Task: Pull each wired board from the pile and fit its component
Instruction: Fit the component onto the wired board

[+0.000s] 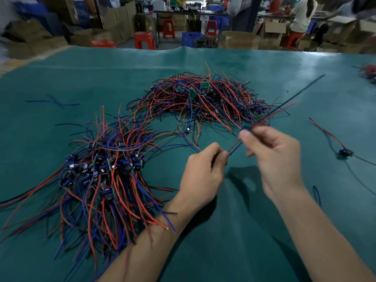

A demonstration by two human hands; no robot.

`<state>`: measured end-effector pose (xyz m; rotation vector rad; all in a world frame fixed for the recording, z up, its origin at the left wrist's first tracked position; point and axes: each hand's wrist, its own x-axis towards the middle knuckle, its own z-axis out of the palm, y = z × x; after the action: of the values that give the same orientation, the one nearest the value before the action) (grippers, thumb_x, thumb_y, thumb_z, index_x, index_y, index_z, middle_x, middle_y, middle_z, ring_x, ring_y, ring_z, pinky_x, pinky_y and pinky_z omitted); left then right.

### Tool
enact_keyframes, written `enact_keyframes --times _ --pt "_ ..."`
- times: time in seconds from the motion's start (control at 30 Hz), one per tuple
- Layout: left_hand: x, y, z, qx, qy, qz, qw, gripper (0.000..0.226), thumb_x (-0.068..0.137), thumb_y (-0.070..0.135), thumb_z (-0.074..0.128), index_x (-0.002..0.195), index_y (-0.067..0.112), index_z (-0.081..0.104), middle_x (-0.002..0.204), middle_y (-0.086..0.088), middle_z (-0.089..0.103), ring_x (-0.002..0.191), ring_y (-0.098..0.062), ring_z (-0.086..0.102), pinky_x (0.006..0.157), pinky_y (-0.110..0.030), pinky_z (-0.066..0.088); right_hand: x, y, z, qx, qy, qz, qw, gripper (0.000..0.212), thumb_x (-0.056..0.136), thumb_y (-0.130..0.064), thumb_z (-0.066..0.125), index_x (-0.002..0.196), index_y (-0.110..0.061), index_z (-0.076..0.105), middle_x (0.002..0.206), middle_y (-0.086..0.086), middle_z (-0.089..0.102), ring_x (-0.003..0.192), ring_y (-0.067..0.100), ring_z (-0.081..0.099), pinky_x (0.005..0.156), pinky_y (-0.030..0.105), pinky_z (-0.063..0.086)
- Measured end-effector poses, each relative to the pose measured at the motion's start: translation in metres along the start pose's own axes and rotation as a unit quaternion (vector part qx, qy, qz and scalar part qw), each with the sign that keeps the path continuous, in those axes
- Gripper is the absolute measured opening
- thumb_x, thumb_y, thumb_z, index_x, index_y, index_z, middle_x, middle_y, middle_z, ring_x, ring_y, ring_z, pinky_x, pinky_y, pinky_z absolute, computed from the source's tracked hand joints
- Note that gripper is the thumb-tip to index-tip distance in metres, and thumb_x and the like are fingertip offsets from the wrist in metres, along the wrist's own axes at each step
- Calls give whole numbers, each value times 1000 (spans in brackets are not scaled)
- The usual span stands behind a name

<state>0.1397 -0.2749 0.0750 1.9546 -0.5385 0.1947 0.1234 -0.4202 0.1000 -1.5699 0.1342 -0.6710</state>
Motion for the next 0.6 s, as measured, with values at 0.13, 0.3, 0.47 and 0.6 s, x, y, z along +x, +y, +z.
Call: enact_keyframes --times 0.13,0.3,0.47,0.6 --pt "-2 1 1 3 -12 28 1000 25 102 23 56 78 17 54 55 7 43 55 -10 39 57 -32 33 13 -39 -12 38 103 -56 992 5 90 -11 74 86 -12 72 75 4 66 57 7 50 58 22 43" --pt "-2 -4 5 21 -45 5 999 24 100 29 52 82 15 52 58 4 44 62 -23 42 60 -40 42 21 -115 12 80 10 -125 989 15 85 -28 75 70 -26 75 76 0 71 59 10 54 56 23 44" --pt "-1 -4 4 10 -34 -17 999 15 100 25 53 90 17 59 71 0 64 70 -22 57 70 -40 49 25 -130 103 -114 -326 -83 935 30 95 -41 68 86 -14 78 75 3 76 54 13 63 51 26 52" --pt "0 -1 3 14 -15 -26 999 12 98 19 56 86 20 56 64 2 56 62 -17 46 65 -37 44 50 -87 135 -376 -411 -85 826 24 99 -32 61 89 -15 76 85 5 78 73 28 73 67 31 61"
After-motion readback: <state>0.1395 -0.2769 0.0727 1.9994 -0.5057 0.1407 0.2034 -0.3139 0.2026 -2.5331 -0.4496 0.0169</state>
